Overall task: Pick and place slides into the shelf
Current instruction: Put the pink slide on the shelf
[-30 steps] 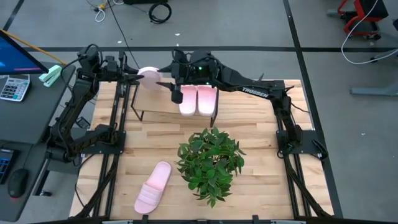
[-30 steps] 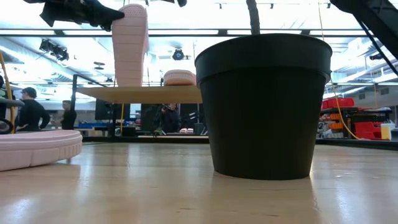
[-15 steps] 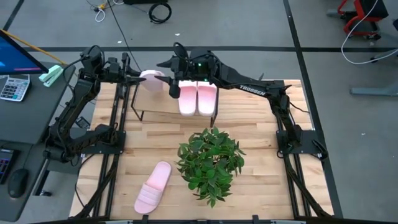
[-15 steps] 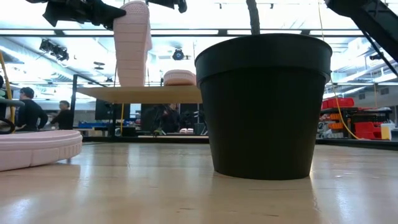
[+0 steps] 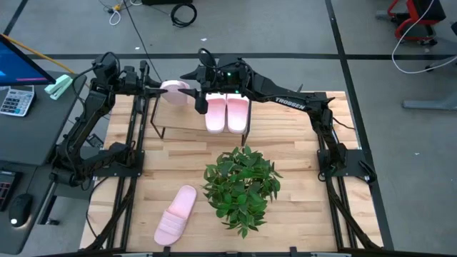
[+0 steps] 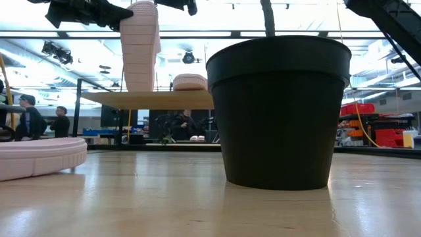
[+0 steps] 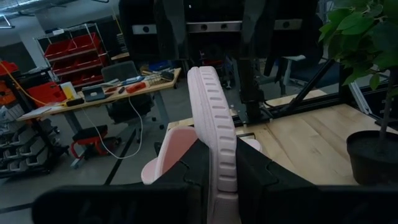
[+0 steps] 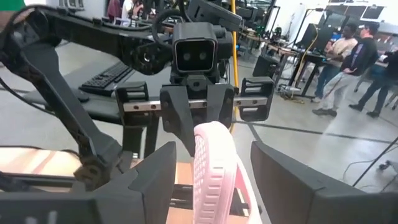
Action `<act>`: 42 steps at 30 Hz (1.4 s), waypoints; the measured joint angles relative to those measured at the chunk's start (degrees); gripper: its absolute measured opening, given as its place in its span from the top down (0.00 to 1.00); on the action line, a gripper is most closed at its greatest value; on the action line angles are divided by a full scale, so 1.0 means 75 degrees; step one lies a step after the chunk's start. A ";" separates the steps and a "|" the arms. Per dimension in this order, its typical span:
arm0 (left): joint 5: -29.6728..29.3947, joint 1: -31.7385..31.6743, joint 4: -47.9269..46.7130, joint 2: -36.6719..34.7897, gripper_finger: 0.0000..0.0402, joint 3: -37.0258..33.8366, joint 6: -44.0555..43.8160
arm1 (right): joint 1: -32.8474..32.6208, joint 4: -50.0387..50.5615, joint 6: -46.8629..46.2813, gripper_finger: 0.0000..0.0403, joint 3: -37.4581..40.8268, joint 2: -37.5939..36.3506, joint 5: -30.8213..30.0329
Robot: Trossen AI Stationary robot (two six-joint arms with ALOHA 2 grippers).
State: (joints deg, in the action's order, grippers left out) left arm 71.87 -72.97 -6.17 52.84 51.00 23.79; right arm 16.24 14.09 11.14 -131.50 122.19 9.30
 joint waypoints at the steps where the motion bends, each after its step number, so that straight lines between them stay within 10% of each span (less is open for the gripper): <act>1: 0.0001 0.0000 0.0003 0.0000 0.88 0.0000 0.0000 | 0.0022 0.0036 -0.0114 0.47 0.0000 0.0000 0.0033; 16: 0.0106 0.0131 -0.0011 0.0000 0.88 0.0000 -0.0035 | 0.0065 -0.0239 -0.0743 0.51 0.0003 0.0431 0.0264; 29: 0.0105 0.0131 0.0009 0.0000 0.88 0.0000 -0.0234 | 0.0042 -0.0521 -0.0689 0.89 -0.0003 0.0495 0.0446; 42: 0.0045 -0.0036 0.2242 -0.0152 0.43 0.0003 -0.3734 | 0.0094 -0.0909 -0.0045 0.89 0.0000 0.0495 -0.0002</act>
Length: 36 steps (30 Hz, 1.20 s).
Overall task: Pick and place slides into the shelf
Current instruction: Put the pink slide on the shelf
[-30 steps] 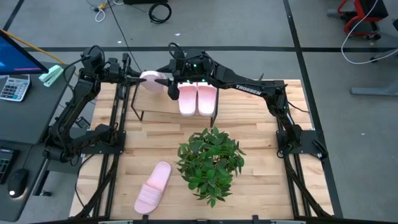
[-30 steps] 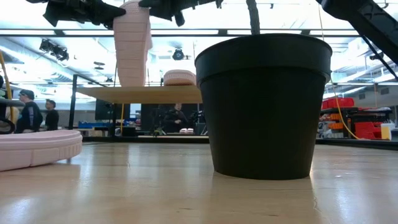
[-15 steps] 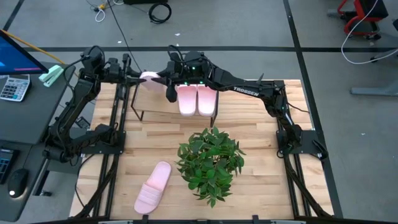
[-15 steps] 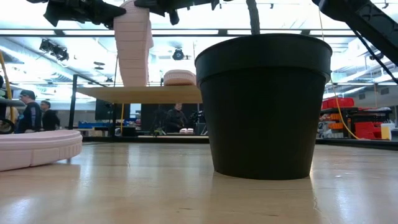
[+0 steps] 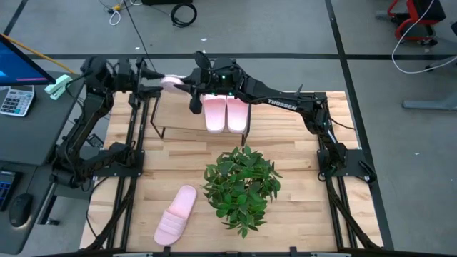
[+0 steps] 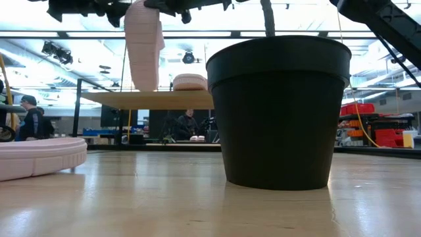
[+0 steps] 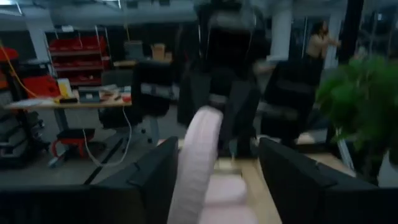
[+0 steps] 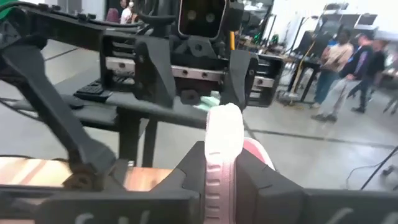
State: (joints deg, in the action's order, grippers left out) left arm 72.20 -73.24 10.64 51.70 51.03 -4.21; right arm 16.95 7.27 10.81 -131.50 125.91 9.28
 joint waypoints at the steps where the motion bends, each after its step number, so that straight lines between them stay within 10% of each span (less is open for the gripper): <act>1: -0.0006 -0.0031 0.0476 -0.0011 0.42 0.0000 -0.0525 | 0.0003 -0.0163 0.0063 0.89 0.0002 0.0002 -0.0070; 10: -0.0322 -0.0057 0.4344 -0.0099 0.40 0.0048 -0.5957 | -0.0010 -0.0166 0.1068 0.89 0.0006 0.0003 -0.0088; 36: -0.1284 0.0987 0.4295 -0.0600 0.51 0.0090 -0.6364 | -0.0120 -0.1089 0.2201 0.89 0.0000 0.1031 0.0356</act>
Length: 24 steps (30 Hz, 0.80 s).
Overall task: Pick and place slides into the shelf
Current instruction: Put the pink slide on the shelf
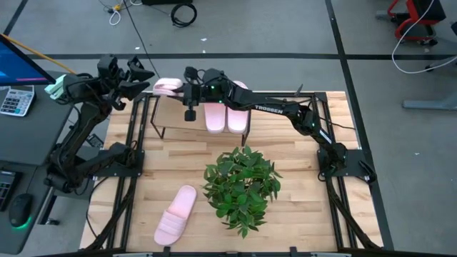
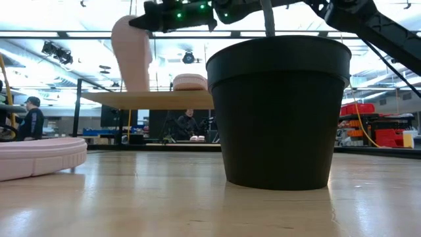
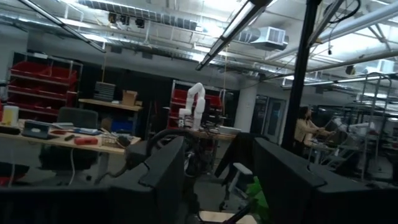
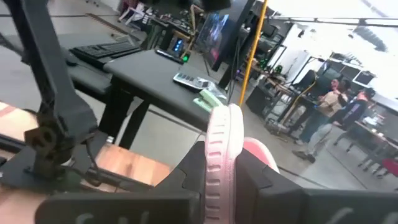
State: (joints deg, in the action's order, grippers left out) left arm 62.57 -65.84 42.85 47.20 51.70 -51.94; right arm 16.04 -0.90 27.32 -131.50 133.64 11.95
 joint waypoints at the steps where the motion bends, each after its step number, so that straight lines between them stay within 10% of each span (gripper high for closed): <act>1: 0.0002 0.0039 0.0003 0.0000 0.51 0.0000 0.0000 | 0.0000 0.0018 -0.0007 0.89 0.0000 0.0017 0.0027; 24: -0.0001 0.0335 0.0000 0.0000 0.54 0.0000 0.0020 | -0.0060 0.0551 -0.0377 0.89 0.0000 0.0225 0.0768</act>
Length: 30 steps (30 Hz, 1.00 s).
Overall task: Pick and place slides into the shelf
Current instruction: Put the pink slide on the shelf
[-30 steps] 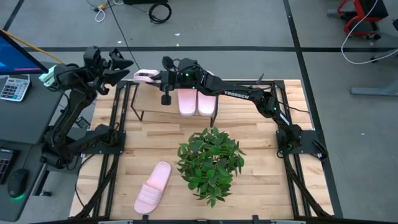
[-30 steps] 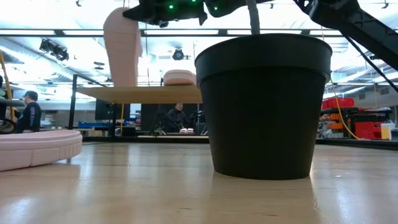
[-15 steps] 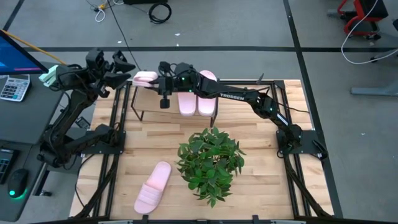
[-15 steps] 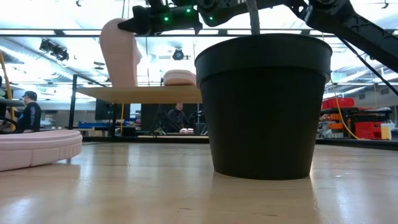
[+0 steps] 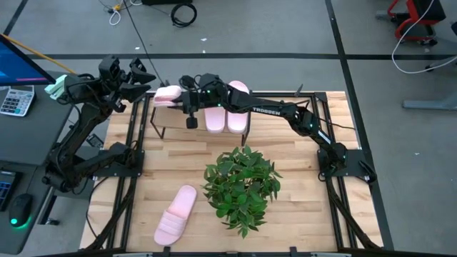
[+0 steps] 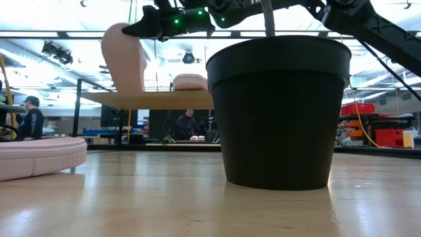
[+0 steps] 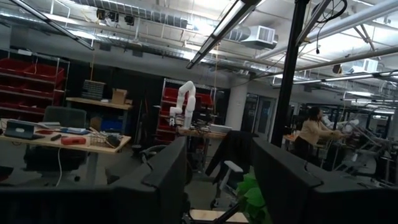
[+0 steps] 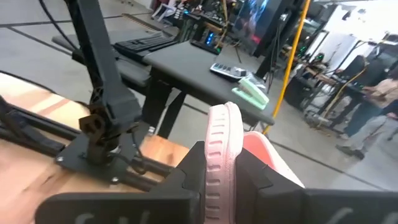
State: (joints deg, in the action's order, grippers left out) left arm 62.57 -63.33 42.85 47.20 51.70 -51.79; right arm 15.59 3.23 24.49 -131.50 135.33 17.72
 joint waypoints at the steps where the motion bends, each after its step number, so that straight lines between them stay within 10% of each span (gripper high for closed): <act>1: 0.0000 0.0000 0.0000 0.0000 0.54 0.0000 0.0003 | -0.0017 0.0043 -0.0005 0.89 0.0000 0.0000 0.0003; 30: 0.0003 0.0393 -0.0050 0.0004 0.56 0.0000 0.0055 | -0.0460 -0.0158 -0.0235 0.77 0.1221 0.0012 0.0235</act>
State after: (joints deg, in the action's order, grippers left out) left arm 62.59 -60.38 42.48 47.23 51.70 -51.38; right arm 12.14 2.05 22.72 -122.34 135.41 19.48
